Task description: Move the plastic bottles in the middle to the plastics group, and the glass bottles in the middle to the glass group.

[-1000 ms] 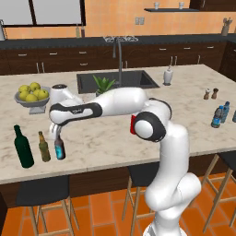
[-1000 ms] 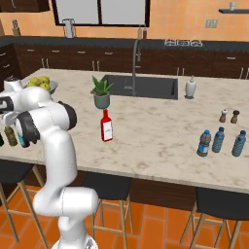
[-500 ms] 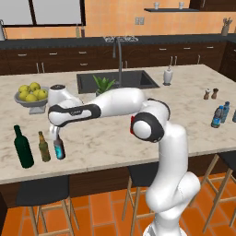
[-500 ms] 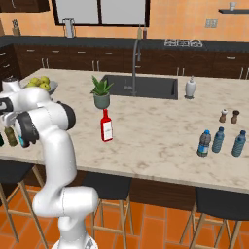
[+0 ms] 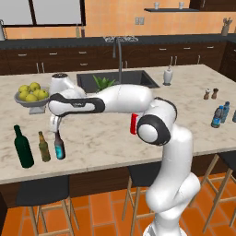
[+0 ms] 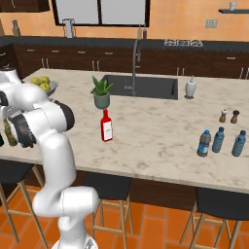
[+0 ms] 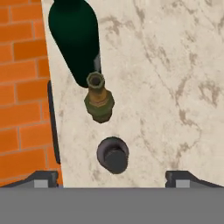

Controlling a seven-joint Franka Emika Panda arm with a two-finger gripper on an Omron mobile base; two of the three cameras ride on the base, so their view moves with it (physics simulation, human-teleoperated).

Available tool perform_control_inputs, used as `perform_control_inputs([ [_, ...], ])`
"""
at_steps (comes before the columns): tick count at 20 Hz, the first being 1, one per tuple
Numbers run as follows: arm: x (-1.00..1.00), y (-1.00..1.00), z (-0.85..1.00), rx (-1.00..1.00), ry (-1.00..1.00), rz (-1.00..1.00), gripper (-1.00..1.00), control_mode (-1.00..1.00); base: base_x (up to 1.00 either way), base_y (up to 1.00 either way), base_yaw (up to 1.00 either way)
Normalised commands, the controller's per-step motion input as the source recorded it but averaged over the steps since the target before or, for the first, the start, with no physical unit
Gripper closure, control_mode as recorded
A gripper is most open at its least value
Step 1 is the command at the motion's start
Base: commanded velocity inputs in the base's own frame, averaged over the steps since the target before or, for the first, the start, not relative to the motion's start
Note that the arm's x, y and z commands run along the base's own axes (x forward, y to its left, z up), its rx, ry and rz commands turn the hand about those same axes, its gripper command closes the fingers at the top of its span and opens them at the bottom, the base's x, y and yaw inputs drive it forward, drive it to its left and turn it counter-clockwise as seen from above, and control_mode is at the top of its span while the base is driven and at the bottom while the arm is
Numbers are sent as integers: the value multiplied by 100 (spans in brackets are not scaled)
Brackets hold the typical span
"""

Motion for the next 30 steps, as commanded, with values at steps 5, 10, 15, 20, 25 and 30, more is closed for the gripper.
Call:
perform_control_inputs([
  [5, -36, -82, 38, 8, 0, -12, -100, -100, 0, 0, 0],
  [10, -48, -96, 14, 5, 0, -16, -100, -100, 0, 0, 0],
  [15, -36, -85, 1, 0, 0, -33, -100, -100, 0, 0, 0],
  [20, -13, -86, 12, 0, 6, -40, -100, -100, 0, 0, 0],
  [25, -5, -86, 19, 2, 12, -48, -100, -100, 0, 0, 0],
  [30, -6, -85, 11, 3, 3, -47, -100, -100, 0, 0, 0],
])
